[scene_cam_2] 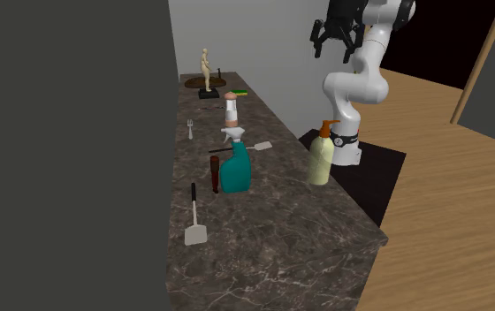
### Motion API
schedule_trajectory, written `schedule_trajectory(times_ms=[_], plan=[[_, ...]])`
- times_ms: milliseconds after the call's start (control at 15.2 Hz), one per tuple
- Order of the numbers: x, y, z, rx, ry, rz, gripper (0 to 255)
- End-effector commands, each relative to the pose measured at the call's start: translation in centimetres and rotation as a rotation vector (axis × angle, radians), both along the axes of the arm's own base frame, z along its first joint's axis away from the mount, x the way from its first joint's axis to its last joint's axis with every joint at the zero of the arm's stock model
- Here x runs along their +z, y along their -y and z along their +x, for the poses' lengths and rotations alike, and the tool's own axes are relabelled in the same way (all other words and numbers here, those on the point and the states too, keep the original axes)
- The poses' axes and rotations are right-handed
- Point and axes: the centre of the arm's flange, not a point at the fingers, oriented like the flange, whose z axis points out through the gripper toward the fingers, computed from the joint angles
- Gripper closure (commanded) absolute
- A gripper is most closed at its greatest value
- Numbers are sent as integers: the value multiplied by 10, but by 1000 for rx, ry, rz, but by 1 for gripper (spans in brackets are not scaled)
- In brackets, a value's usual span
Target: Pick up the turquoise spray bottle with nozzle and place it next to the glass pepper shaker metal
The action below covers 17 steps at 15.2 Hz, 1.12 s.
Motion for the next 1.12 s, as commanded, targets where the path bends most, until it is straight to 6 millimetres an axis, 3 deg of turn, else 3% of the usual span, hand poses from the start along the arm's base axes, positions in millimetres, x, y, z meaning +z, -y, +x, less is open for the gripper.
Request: schedule_trajectory(times_ms=[0, 1056], plan=[[0, 0, 0, 0, 0, 0, 0], [-118, 87, 147, -178, 32, -28, 0]])
